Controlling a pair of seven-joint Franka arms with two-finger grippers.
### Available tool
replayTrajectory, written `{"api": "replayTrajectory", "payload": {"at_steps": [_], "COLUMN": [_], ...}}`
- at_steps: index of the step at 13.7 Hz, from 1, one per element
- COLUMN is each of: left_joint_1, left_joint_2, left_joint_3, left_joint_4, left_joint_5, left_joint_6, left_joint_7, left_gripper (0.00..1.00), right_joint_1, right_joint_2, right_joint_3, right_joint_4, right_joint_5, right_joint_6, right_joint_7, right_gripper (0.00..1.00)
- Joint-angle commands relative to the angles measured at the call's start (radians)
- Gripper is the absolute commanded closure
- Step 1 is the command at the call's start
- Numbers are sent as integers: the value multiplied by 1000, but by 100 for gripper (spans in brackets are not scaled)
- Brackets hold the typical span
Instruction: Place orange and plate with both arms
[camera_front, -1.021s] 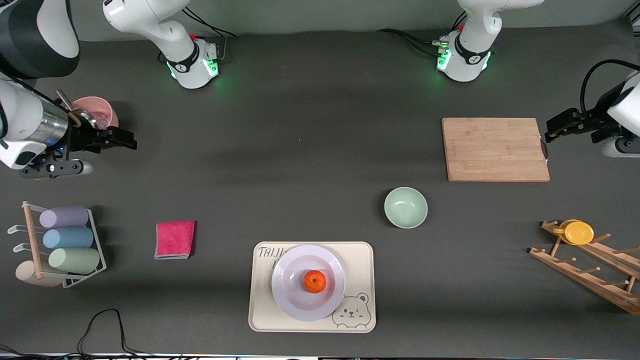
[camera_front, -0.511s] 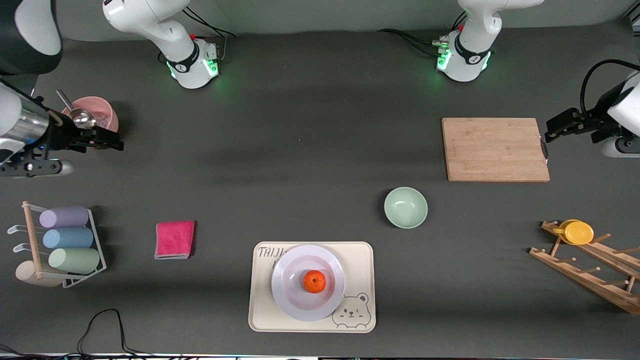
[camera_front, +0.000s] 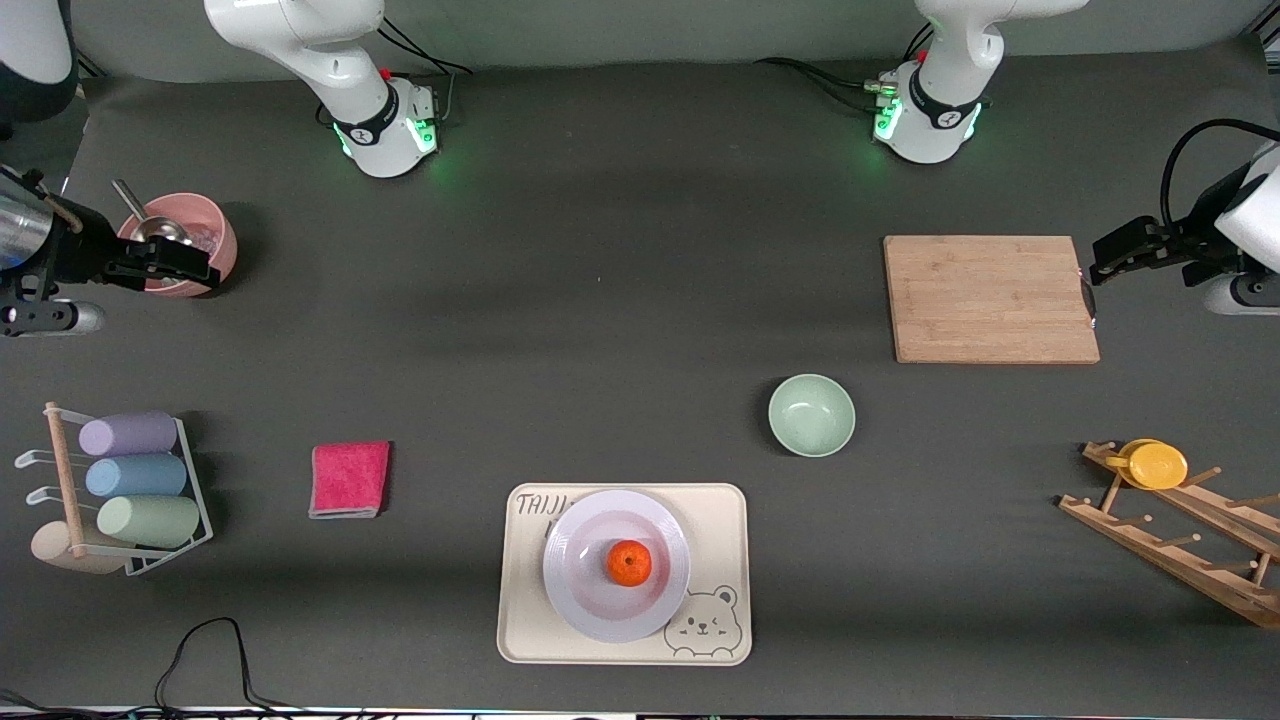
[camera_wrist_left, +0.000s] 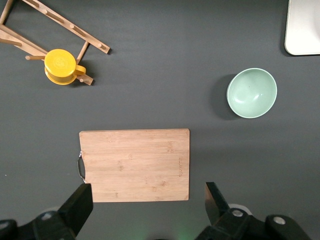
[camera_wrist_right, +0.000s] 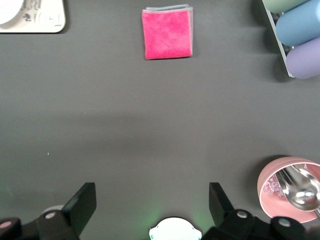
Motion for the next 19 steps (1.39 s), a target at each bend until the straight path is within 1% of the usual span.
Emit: {"api": "replayTrajectory", "payload": {"at_steps": [1,4,7,9,11,16,19], "left_joint_1": [-12,-12,-12,-12,-12,-12,-11], "left_joint_2": [9,9,9,9,9,9,9], "left_joint_3": [9,9,9,9,9,9,9], "left_joint_4": [30,30,30,30,30,31,30], "left_joint_5": [-1,-1,-1,-1,-1,-1,-1], "left_joint_6": [-26,-26,-26,-26,-26,-26,-26], "left_joint_7": [-4,0,1,2,4,2,2], "left_gripper": [0,0,0,0,0,0,0], "right_joint_1": [-25,-24,-16,-6,21,-10,-7], "right_joint_2": [-83,-151,-168,-172,-172,-172,-176], "right_joint_3": [55,110,115,110,77,82,81], "right_joint_4": [-65,-145,-156,-150,-145,-136,-132], "right_joint_5": [-10,-9,-6,14,14,14,14], "right_joint_6": [-8,21,24,12,11,-3,-5], "right_joint_7": [11,16,57,57,56,39,39], "right_gripper": [0,0,0,0,0,0,0]}}
